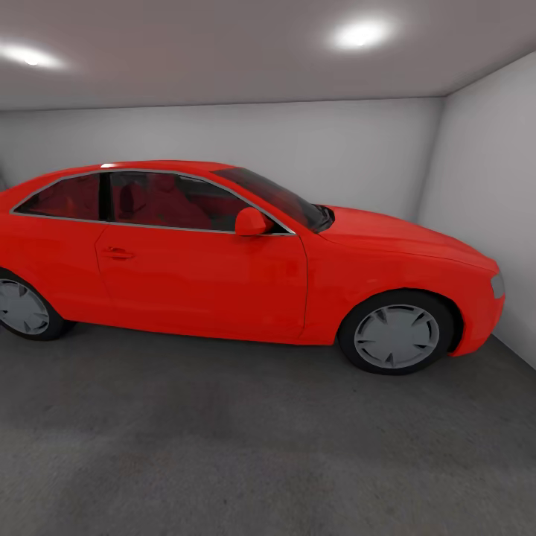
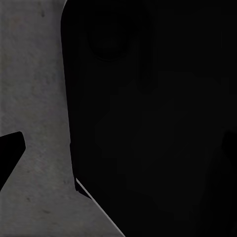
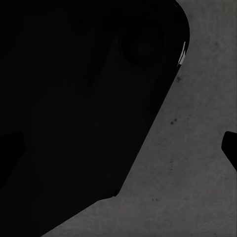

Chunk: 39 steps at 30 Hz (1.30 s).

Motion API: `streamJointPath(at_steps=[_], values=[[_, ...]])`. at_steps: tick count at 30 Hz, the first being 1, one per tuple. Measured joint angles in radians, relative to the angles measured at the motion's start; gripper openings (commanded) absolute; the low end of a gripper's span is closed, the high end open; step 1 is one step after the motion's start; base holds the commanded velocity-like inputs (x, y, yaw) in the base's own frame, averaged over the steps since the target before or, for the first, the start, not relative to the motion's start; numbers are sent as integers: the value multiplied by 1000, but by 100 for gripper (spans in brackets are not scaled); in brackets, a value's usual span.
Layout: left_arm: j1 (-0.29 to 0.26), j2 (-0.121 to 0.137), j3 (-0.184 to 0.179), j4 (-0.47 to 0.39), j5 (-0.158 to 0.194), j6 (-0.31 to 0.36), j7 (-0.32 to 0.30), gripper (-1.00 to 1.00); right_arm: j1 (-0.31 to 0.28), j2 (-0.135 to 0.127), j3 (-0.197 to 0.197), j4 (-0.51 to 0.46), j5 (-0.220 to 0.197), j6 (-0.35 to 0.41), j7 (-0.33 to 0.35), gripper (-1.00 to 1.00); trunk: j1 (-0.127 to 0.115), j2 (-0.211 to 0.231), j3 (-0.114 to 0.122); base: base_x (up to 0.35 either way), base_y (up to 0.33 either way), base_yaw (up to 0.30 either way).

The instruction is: Move the two storage containers from the living room to the garage. In the garage, place one container on the floor and stack the other container on top of it (either order is fine).

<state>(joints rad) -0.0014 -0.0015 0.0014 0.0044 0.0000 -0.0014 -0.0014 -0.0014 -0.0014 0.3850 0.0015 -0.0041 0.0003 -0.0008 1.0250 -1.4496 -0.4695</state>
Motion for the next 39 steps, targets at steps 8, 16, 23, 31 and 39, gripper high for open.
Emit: streamJointPath(at_steps=[8,16,23,31,39], values=[[0,0,0,0,0,0,0,100,0,0,0,0,0,0,0,100,0,0,0,0,0,0],[0,0,0,0,0,0,0,100,0,0,0,0,0,0,0,100,0,0,0,0,0,0],[0,0,0,0,0,0,0,100,0,0,0,0,0,0,0,100,0,0,0,0,0,0],[0,0,0,0,0,0,0,100,0,0,0,0,0,0,0,100,0,0,0,0,0,0],[0,0,0,0,0,0,0,100,0,0,0,0,0,0,0,100,0,0,0,0,0,0]])
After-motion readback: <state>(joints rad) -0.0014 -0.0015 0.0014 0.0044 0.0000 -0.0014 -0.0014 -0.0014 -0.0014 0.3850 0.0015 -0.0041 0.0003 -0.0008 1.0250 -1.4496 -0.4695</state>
